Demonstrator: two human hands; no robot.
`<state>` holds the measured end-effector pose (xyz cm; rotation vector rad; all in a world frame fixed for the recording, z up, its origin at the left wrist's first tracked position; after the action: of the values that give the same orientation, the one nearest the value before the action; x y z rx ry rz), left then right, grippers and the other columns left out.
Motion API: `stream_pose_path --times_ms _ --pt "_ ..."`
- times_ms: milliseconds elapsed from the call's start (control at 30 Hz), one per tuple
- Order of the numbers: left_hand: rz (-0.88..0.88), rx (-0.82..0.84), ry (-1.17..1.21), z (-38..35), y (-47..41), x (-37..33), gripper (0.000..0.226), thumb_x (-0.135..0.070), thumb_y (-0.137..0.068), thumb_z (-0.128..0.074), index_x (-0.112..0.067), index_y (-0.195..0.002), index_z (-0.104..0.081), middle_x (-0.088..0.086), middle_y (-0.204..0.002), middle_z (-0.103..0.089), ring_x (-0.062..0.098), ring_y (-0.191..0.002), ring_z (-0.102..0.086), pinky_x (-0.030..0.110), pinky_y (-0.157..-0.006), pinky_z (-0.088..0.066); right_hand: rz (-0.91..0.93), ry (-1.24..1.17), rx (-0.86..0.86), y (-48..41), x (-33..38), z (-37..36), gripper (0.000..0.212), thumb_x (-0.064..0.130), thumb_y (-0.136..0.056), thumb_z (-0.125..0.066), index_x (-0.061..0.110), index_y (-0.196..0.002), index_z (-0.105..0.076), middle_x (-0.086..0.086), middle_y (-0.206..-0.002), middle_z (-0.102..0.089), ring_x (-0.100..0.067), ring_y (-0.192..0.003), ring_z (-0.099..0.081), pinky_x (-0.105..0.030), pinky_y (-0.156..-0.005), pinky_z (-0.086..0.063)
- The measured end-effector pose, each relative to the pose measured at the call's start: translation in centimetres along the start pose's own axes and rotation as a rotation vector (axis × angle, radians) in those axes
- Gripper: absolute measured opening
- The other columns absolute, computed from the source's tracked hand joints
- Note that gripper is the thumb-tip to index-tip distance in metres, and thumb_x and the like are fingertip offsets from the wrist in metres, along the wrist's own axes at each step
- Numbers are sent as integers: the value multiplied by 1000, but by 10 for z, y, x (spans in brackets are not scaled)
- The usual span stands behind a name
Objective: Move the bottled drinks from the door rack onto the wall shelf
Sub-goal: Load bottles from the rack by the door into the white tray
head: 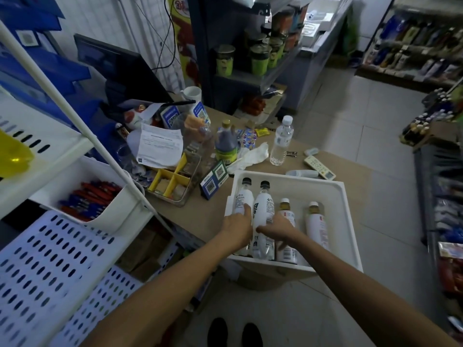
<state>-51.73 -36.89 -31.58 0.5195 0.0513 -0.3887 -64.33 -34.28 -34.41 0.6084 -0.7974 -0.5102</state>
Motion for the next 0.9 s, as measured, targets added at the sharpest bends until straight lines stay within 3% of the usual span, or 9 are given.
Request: stream_pose_path --times_ms 200,267,367,467,667,900 --pt "28 -207 42 30 12 20 46 -31 -102 -37 -11 -143 -31 18 -125 -55 35 -108 -57 37 -77 -42 208 196 -171 19 10 23 25 32 -96 -53 11 -108 -57 -12 -114 -65 -29 -104 -62 -32 -80 -48" --pt "46 -254 32 39 17 25 39 -30 -101 -40 -11 -135 -41 17 -125 -55 34 -109 -56 35 -74 -41 261 260 -223 24 18 29 35 36 -95 -51 8 -117 -55 -14 -121 -63 -31 -110 -59 -36 -89 -48" --pt "82 -267 78 41 27 28 41 -32 -99 -44 -12 -135 -44 18 -132 -49 35 -119 -47 39 -89 -44 312 357 -265 35 30 30 50 42 -96 -47 8 -132 -49 -15 -130 -58 -33 -120 -53 -42 -97 -46" --pt "116 -254 117 31 37 29 43 -35 -100 -42 -14 -138 -43 18 -138 -41 35 -124 -42 42 -96 -41 381 456 -268 45 39 23 48 40 -98 -46 7 -133 -48 -16 -130 -56 -35 -119 -51 -40 -96 -44" --pt "213 -262 179 24 73 42 38 -35 -100 -40 -12 -130 -46 18 -132 -44 34 -120 -43 44 -93 -43 498 573 -249 72 59 -1 47 44 -97 -45 10 -130 -49 -19 -127 -55 -37 -121 -48 -43 -92 -45" --pt "284 -389 123 42 142 79 36 -33 -100 -42 -15 -131 -44 16 -137 -43 34 -128 -39 45 -100 -38 684 610 -296 135 116 -37 40 39 -97 -48 14 -129 -50 -19 -126 -53 -37 -120 -46 -42 -90 -44"
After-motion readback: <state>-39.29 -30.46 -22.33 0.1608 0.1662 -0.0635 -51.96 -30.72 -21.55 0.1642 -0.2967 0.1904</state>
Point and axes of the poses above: each hand's wrist, its own y-axis away from the middle knuckle, its own z-axis out of the back of the hand, x = y × z, the point moved 6 cm from there along -y, towards the middle knuckle
